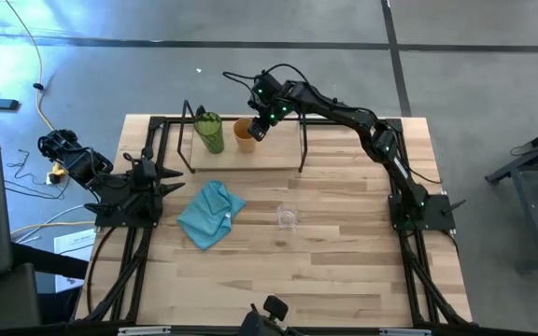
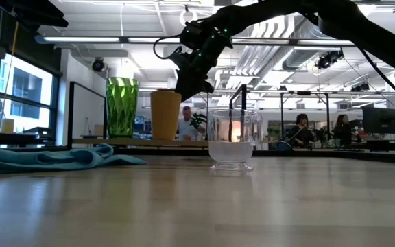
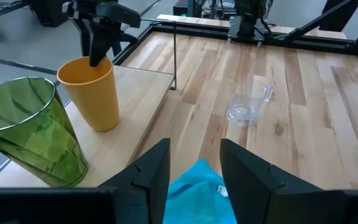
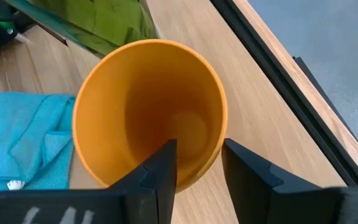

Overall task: Stack small to large cups/mugs on shelf
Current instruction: Put the yellow cup on the shelf, then put the transparent mug on the shelf

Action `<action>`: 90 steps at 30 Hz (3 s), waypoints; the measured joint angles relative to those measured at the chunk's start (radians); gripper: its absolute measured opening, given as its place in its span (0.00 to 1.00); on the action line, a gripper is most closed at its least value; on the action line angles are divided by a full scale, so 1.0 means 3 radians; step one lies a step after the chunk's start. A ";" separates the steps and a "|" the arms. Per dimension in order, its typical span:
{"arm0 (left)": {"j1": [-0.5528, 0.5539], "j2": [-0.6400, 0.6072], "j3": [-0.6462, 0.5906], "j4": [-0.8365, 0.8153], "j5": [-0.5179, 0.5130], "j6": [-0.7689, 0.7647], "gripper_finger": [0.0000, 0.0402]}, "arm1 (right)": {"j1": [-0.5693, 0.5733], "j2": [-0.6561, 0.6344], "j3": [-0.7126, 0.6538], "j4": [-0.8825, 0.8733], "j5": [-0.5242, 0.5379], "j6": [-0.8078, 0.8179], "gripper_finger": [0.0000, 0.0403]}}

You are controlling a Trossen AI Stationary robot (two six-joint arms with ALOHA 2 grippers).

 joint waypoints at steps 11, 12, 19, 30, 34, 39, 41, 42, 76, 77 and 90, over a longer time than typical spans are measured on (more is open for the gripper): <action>-0.0001 0.0000 0.0000 0.0000 0.0000 0.0000 0.32 | 0.0001 -0.0051 0.0156 -0.0063 0.0025 -0.0020 0.30; 0.0000 0.0001 0.0000 -0.0003 0.0000 0.0000 0.32 | 0.0001 -0.0052 0.0156 -0.0083 0.0026 -0.0020 0.30; 0.0000 0.0001 0.0000 -0.0003 0.0001 -0.0014 0.32 | 0.0018 -0.0059 0.0156 -0.0172 0.0065 -0.0030 0.34; -0.0001 0.0001 0.0000 0.0000 0.0015 -0.0015 0.32 | 0.0040 -0.0348 0.0156 -0.0457 0.0103 -0.0139 0.35; -0.0001 0.0001 0.0000 0.0016 0.0014 -0.0017 0.32 | 0.0098 -0.0513 0.0158 -0.0740 0.0086 -0.0280 0.35; 0.0000 0.0001 0.0000 0.0125 0.0020 -0.0011 0.32 | 0.0205 -0.0725 0.0159 -0.1010 0.0075 -0.0432 0.35; 0.0000 0.0014 0.0000 0.0207 0.0030 0.0010 0.32 | 0.0265 -0.0799 0.0159 -0.1103 0.0074 -0.0451 0.35; -0.0001 0.0021 0.0000 0.0244 0.0047 0.0014 0.32 | 0.0296 -0.0834 0.0159 -0.1145 0.0073 -0.0465 0.35; -0.0001 0.0286 0.0000 0.0445 0.0153 0.0085 0.32 | 0.2213 -0.1743 0.0159 -0.1758 0.1333 0.0339 0.35; 0.0000 0.0286 0.0000 0.0445 0.0153 0.0084 0.32 | 0.2298 -0.1758 0.0159 -0.1719 0.1438 0.0308 0.35; -0.0001 0.0286 0.0000 0.0562 0.0163 0.0111 0.32 | 0.3014 -0.1776 0.0044 -0.1049 0.2155 -0.0445 0.35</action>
